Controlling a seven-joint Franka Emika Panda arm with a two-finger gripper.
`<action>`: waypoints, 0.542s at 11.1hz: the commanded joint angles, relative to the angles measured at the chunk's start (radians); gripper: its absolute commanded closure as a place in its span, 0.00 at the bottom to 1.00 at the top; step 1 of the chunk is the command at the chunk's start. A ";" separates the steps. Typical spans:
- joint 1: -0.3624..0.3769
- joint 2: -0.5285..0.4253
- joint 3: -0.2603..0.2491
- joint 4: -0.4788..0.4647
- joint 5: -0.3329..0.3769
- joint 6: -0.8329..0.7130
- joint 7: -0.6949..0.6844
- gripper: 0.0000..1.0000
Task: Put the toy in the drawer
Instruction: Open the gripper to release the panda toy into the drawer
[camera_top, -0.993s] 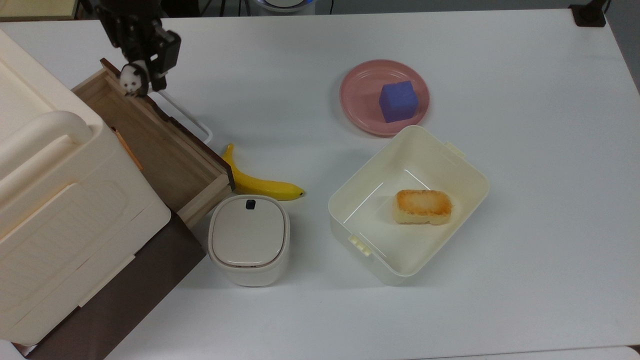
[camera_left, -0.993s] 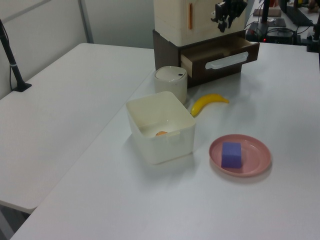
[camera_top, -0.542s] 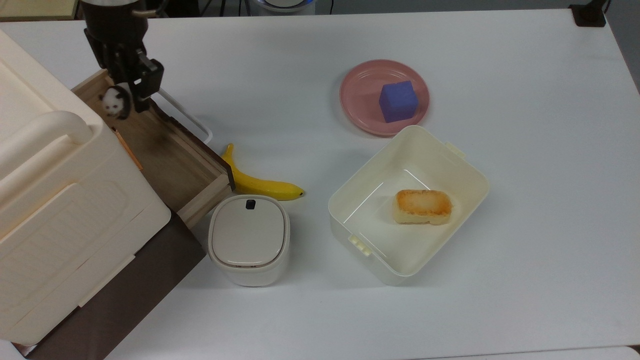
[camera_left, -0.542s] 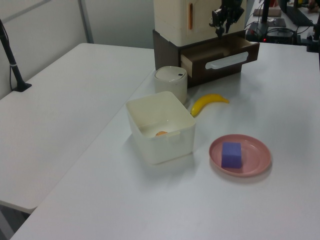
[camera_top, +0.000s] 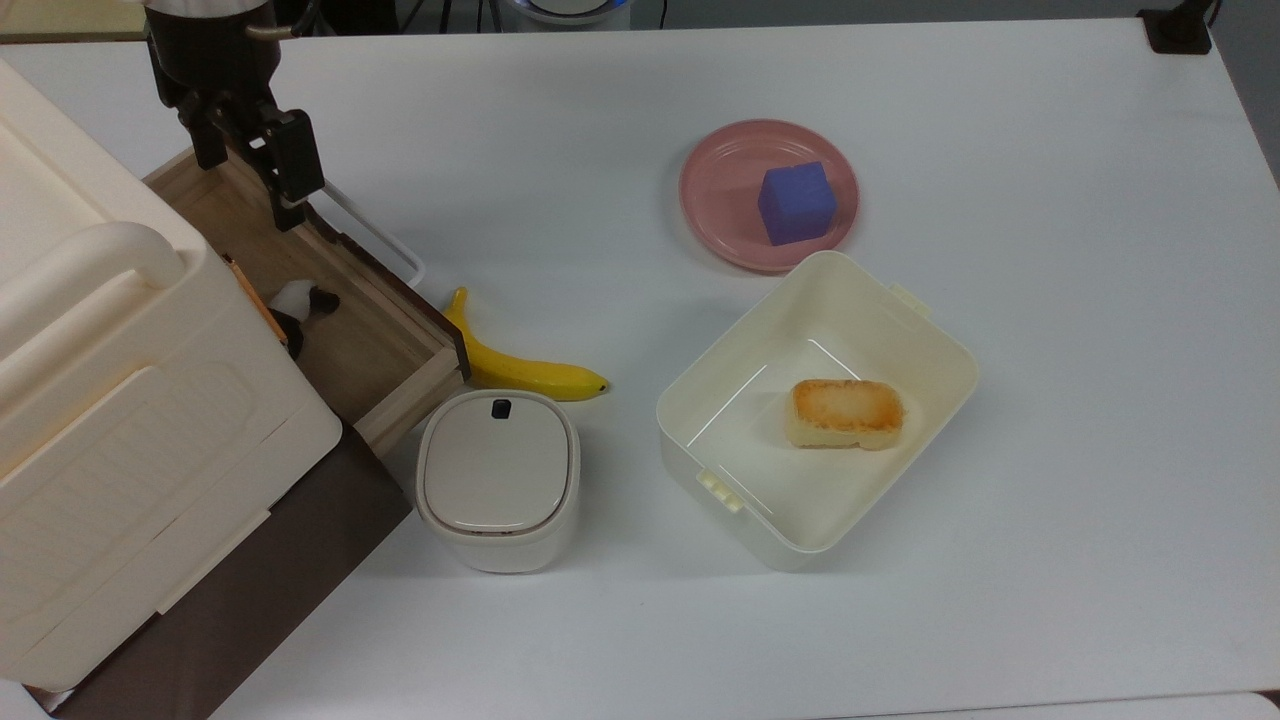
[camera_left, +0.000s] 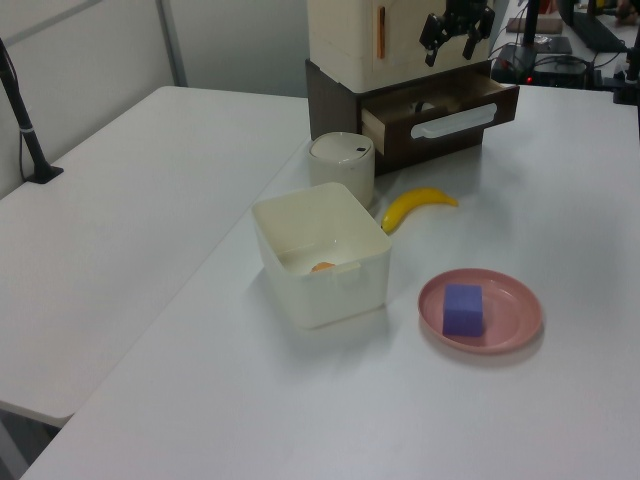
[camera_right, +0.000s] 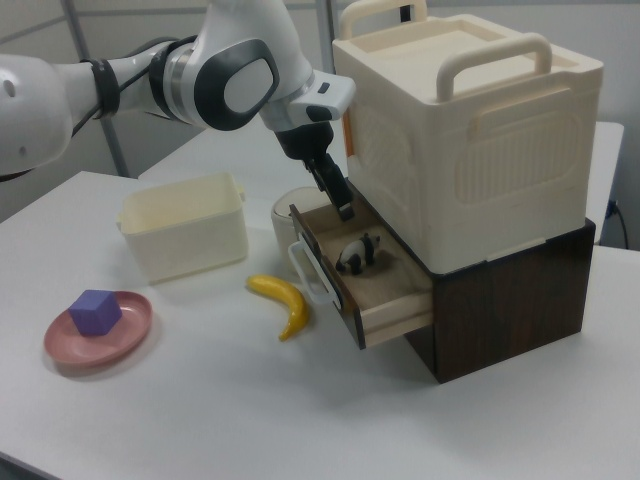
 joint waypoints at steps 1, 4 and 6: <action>0.012 -0.018 -0.001 0.006 -0.013 -0.014 0.006 0.00; 0.032 -0.067 0.013 0.012 -0.011 -0.150 -0.004 0.00; 0.064 -0.089 0.013 0.018 -0.010 -0.233 -0.027 0.00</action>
